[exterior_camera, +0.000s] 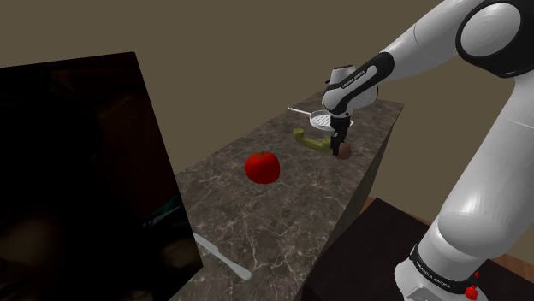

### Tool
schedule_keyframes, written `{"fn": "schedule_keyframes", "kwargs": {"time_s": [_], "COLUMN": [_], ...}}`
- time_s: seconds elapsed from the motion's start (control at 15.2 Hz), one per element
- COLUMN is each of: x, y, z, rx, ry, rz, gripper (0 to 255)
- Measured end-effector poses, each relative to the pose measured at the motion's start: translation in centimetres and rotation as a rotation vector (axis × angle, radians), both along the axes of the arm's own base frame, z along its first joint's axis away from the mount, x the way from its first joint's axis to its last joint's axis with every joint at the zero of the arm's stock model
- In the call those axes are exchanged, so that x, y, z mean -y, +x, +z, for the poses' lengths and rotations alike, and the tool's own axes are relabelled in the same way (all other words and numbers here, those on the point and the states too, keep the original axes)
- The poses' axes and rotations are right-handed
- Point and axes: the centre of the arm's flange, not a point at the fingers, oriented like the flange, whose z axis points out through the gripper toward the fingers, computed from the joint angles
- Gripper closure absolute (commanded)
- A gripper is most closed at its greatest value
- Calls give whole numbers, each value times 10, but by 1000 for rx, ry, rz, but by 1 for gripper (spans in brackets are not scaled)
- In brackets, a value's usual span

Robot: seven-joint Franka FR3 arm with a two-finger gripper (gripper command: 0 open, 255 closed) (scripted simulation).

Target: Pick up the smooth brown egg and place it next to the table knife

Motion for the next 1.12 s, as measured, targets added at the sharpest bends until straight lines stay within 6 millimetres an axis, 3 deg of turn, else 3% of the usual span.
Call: {"fn": "schedule_keyframes", "kwargs": {"time_s": [0.46,1.12], "x": [1,-1], "y": [0,0], "z": [5,57], "rx": [0,0], "ry": [0,0], "rz": [0,0], "gripper": [255,255]}}
